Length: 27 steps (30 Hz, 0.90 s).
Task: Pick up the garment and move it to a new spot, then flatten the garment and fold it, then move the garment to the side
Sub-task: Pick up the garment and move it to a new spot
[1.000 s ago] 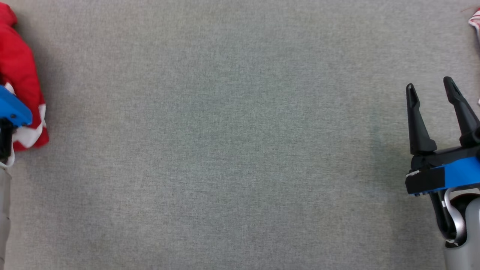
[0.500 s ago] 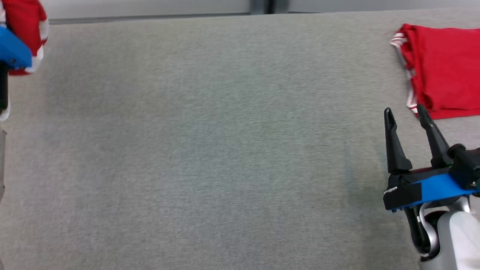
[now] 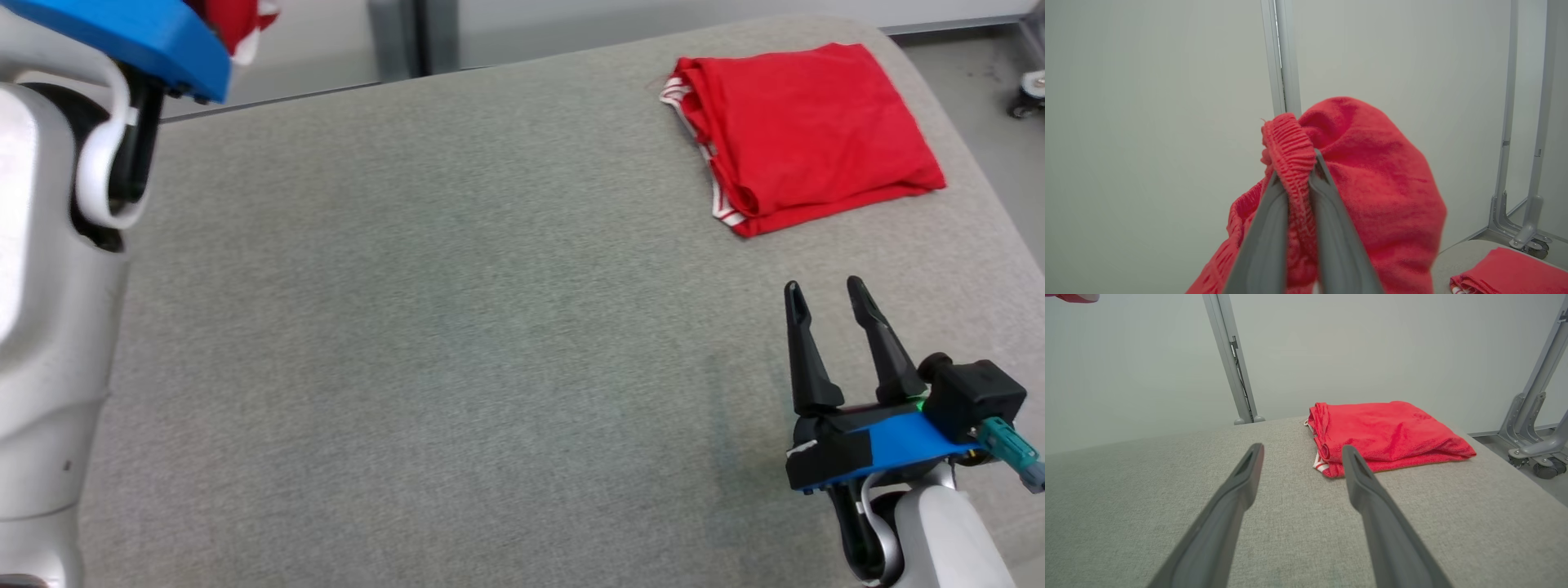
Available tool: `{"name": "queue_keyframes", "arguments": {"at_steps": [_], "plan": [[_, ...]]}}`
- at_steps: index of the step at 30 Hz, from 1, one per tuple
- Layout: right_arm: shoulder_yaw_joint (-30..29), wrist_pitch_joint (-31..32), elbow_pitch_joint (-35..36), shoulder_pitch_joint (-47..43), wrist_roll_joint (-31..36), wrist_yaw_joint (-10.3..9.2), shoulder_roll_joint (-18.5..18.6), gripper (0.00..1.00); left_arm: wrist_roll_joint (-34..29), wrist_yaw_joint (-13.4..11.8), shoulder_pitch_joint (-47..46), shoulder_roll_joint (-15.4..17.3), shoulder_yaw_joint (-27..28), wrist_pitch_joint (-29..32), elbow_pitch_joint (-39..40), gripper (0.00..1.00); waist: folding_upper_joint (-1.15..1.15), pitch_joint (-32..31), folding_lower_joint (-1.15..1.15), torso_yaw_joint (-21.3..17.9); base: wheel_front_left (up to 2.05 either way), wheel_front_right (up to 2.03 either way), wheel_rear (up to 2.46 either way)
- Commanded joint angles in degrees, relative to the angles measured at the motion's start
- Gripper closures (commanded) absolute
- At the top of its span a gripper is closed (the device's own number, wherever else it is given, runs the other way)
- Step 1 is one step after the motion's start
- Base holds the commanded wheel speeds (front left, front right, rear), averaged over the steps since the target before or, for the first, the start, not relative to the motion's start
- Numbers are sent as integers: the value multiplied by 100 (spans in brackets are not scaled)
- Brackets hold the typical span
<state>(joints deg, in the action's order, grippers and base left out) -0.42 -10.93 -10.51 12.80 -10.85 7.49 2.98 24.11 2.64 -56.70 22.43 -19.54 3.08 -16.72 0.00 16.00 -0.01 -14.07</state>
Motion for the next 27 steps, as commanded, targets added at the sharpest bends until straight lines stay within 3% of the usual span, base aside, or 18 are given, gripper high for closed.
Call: {"name": "queue_keyframes", "arguments": {"at_steps": [1,10,27], "plan": [[98,-83,-76,102,-144,1,-8,0,-21,-26,98,-57,-84,66,151,100,0,-77,1,-187,0,0,0],[263,-285,-340,157,-370,1,-9,0,69,10,828,-455,-589,66,301,100,0,-95,1,-360,0,0,0],[292,-315,-438,169,-280,1,-7,0,188,85,2672,-1142,-1545,-493,-593,100,0,-190,1,-41,0,0,0]]}}
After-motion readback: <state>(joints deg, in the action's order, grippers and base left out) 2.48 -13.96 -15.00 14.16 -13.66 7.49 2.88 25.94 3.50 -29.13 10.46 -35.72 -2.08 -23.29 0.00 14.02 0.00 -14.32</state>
